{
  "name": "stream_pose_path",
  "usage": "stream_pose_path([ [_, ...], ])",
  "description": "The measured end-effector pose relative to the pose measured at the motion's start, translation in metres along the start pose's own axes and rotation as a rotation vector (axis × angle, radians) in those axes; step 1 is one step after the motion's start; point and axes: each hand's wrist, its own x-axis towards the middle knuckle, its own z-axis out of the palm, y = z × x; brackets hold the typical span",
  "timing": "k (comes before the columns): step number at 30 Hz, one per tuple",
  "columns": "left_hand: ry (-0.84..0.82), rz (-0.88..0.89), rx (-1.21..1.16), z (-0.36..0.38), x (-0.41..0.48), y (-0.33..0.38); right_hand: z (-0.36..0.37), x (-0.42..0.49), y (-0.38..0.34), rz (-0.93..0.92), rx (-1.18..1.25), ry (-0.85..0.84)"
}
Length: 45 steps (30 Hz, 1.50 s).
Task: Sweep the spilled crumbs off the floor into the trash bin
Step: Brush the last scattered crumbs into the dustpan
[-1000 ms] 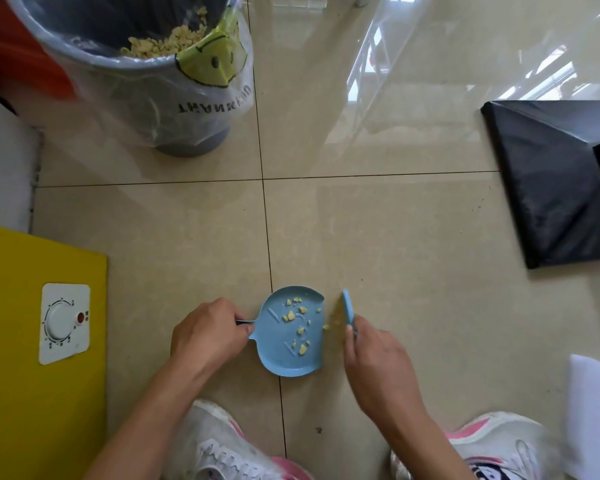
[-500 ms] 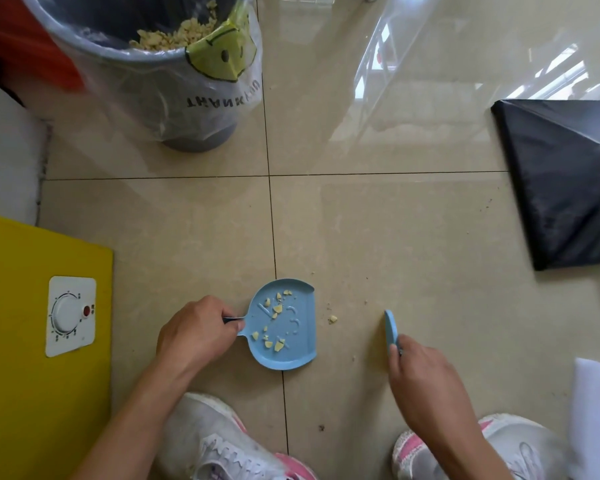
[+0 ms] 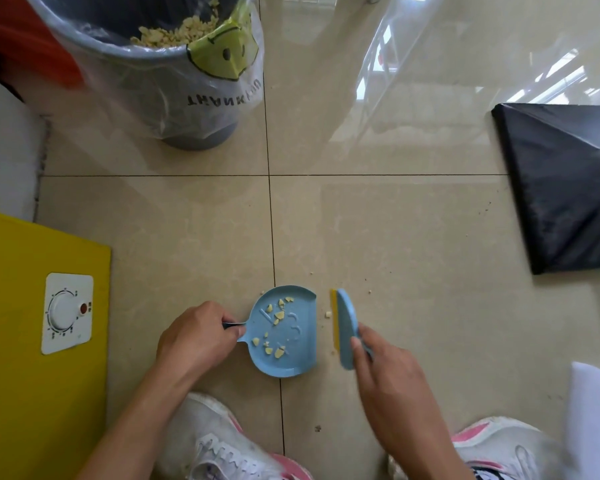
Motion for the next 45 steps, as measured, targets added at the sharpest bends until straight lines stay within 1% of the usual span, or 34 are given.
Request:
stream_pose_path([
  [2, 0.011, -0.022, -0.035, 0.000, -0.002, -0.009, -0.013, 0.014, 0.016, 0.086, -0.064, 0.056],
  [4, 0.019, -0.034, -0.051, 0.001, -0.003, -0.017, -0.014, 0.028, 0.027, 0.130, -0.168, 0.044],
  [7, 0.023, -0.049, -0.068, 0.005, -0.007, -0.015, 0.010, 0.035, 0.025, 0.053, -0.263, -0.043],
  [9, 0.031, -0.045, -0.074, 0.009, -0.009, -0.007, 0.030, 0.030, 0.011, -0.009, -0.256, -0.134],
  [11, 0.046, -0.037, -0.057, 0.012, -0.011, 0.000, 0.039, 0.024, -0.002, -0.048, -0.204, -0.199],
  [13, 0.049, -0.028, -0.054, 0.013, -0.010, 0.003, 0.034, 0.018, -0.011, -0.054, -0.059, -0.215],
  [15, 0.037, -0.020, -0.068, 0.011, -0.010, 0.002, 0.020, 0.015, -0.014, -0.022, 0.139, -0.179],
  [16, 0.029, -0.015, -0.071, 0.010, -0.009, 0.001, 0.011, 0.014, -0.012, -0.007, 0.196, -0.139],
  [17, 0.020, -0.012, -0.068, 0.008, -0.010, -0.001, 0.003, 0.015, -0.007, 0.008, 0.200, -0.082],
  [20, -0.001, -0.010, -0.078, 0.005, -0.009, -0.009, -0.017, 0.025, 0.018, 0.098, 0.130, 0.080],
  [22, -0.003, -0.024, -0.094, 0.004, -0.007, -0.015, -0.028, 0.034, 0.036, 0.170, 0.026, 0.154],
  [24, -0.002, -0.036, -0.100, 0.005, -0.006, -0.019, -0.032, 0.043, 0.052, 0.214, -0.131, 0.163],
  [26, 0.005, -0.042, -0.096, 0.005, -0.006, -0.020, -0.027, 0.052, 0.059, 0.211, -0.279, 0.144],
  [29, 0.028, -0.034, -0.093, 0.010, -0.006, -0.014, 0.001, 0.054, 0.050, 0.078, -0.370, 0.085],
  [30, 0.034, -0.029, -0.095, 0.013, -0.007, -0.010, 0.012, 0.051, 0.043, 0.028, -0.352, 0.058],
  [32, 0.037, -0.022, -0.088, 0.020, -0.008, -0.002, 0.030, 0.039, 0.022, -0.038, -0.265, -0.051],
  [34, 0.034, -0.023, -0.088, 0.025, -0.007, 0.002, 0.039, 0.028, 0.004, -0.060, -0.174, -0.155],
  [36, 0.050, -0.015, -0.083, 0.024, -0.006, 0.003, 0.041, 0.019, -0.008, -0.060, -0.034, -0.183],
  [38, 0.052, 0.020, -0.121, 0.021, -0.005, 0.000, 0.032, 0.013, -0.014, -0.028, 0.130, -0.138],
  [42, 0.007, 0.087, -0.278, 0.010, -0.003, -0.003, -0.010, 0.017, -0.009, -0.015, 0.375, 0.024],
  [43, 0.005, 0.099, -0.331, 0.005, -0.002, -0.002, -0.022, 0.019, -0.008, 0.011, 0.466, 0.035],
  [45, 0.016, 0.115, -0.444, -0.013, -0.004, 0.003, -0.043, 0.029, -0.011, 0.099, 0.737, 0.054],
])
